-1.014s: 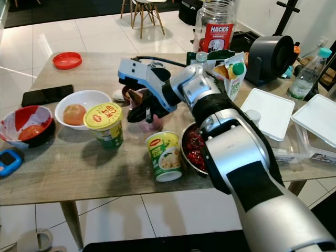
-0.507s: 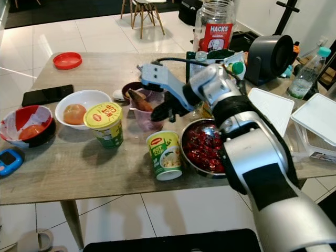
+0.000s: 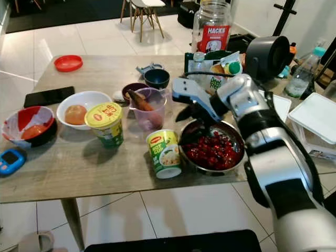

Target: Restocking fridge

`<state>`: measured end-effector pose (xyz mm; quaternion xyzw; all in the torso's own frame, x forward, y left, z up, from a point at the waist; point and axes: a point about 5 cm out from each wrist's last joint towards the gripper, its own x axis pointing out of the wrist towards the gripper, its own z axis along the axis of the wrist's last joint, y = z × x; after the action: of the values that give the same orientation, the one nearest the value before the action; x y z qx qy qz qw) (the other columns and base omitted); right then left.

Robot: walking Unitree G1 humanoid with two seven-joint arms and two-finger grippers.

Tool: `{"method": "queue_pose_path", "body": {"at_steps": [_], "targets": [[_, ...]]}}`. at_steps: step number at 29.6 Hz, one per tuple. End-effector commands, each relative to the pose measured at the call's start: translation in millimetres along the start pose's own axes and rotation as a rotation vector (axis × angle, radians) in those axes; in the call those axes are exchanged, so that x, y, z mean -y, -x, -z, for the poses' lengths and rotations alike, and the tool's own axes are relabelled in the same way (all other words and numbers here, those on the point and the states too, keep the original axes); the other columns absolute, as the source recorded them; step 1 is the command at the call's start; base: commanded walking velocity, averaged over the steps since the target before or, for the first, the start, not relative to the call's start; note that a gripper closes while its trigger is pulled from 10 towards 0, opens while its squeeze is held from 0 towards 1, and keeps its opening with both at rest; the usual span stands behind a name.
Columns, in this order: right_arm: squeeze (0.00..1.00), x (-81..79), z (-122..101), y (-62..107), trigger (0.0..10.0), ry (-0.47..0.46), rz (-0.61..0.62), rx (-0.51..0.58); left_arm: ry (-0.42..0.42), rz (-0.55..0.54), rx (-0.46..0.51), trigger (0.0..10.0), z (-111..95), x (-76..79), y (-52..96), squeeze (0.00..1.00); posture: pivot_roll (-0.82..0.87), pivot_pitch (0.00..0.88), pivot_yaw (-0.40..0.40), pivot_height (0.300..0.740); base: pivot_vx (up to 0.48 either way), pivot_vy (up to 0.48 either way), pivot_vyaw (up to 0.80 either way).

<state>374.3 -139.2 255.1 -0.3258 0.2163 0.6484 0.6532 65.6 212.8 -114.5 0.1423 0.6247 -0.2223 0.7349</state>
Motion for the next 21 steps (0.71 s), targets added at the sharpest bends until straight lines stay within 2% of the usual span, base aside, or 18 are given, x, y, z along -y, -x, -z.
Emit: {"method": "queue_pose_path", "body": {"at_steps": [1,2,3,4,10,14,21], "targets": [[0.0,-9.1,3.9,-2.0,10.0,0.051,-0.045,0.012,-0.013,0.033,-0.038,10.0,9.8,10.5,-1.9,0.0,-0.1,0.091,-0.056,0.74,0.0,0.0,0.0],[0.0,-9.1,3.9,-2.0,10.0,0.051,-0.045,0.012,-0.013,0.033,-0.038,10.0,9.8,10.5,-1.9,0.0,-0.1,0.091,-0.056,0.74,0.0,0.0,0.0],[0.0,-17.4,0.7,-6.8,10.0,0.095,-0.07,0.089,-0.01,0.032,-0.038,10.0,9.8,10.2,-1.8,0.0,-0.09,0.093,-0.056,0.74,0.0,0.0,0.0],[0.0,-19.4,-0.9,-7.8,10.0,0.103,-0.075,0.111,-0.009,0.032,-0.038,10.0,9.8,10.1,-1.8,0.0,-0.09,0.093,-0.056,0.74,0.0,0.0,0.0],[0.0,-24.8,-3.9,-17.6,10.0,0.127,-0.096,0.146,-0.004,0.033,-0.038,10.0,9.8,9.5,-1.6,0.0,-0.09,0.097,-0.055,0.74,0.0,0.0,0.0],[0.0,-25.3,-11.2,-24.2,10.0,0.149,-0.096,0.208,0.002,0.032,-0.037,10.0,9.5,9.0,-1.5,0.0,-0.08,0.096,-0.058,0.74,0.0,0.0,0.0],[0.0,-30.0,-8.7,-25.3,10.0,0.113,-0.118,0.195,0.009,0.029,-0.037,10.0,9.6,8.8,-1.5,0.0,-0.08,0.097,-0.059,0.74,0.0,0.0,0.0]]}}
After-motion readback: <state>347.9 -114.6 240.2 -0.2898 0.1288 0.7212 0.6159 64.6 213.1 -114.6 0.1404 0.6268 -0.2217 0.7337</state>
